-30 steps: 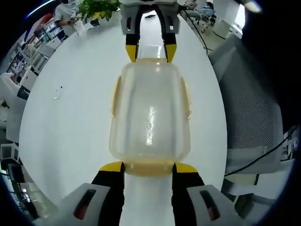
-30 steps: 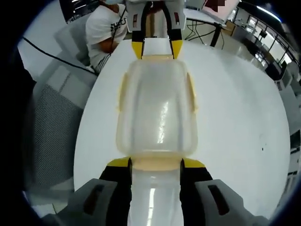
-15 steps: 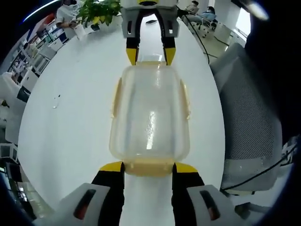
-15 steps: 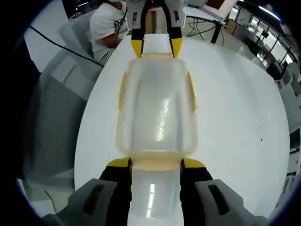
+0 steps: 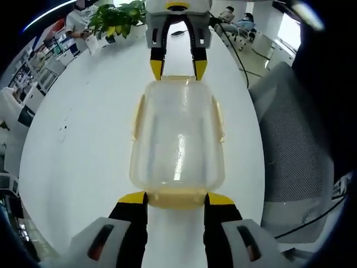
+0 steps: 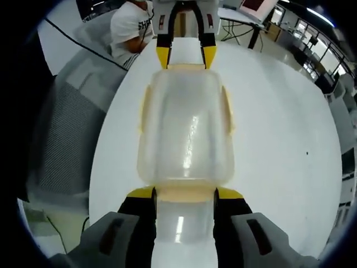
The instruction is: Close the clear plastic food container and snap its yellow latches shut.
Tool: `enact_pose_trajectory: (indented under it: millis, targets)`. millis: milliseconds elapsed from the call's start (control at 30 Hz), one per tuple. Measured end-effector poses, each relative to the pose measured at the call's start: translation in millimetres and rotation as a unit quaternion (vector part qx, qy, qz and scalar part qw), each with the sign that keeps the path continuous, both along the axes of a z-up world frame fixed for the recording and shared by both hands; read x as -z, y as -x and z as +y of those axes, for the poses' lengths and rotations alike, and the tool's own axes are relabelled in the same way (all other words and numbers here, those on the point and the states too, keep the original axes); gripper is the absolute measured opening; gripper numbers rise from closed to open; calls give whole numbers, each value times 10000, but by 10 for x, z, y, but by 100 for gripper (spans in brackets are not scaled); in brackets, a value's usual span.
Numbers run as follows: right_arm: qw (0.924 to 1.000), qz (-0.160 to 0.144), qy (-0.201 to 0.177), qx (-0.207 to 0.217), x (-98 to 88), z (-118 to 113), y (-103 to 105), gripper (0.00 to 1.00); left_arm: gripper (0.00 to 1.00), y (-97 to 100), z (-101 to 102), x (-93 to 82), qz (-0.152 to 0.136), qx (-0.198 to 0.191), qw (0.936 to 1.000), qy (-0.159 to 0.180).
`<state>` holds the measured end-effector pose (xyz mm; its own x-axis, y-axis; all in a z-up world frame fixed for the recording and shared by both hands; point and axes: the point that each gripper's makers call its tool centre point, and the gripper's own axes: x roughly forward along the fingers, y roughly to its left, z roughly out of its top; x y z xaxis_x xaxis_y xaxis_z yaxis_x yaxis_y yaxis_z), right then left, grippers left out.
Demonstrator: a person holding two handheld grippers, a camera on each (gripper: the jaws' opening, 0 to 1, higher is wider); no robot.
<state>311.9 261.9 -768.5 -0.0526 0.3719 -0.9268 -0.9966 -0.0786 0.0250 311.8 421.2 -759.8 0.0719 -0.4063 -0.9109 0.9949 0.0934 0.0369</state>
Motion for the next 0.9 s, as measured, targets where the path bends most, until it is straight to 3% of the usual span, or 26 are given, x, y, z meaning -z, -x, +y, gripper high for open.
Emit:
enact_pose_trajectory:
  millis: [233,900]
  targets:
    - [10000,-8,92,-16,55,-182,-10,36,33,11,-184,31,74,-25,9999,108]
    - [9996,-172,182,108,121,-629,-12,36,33,-47,-629,105,-89,171,9995,232]
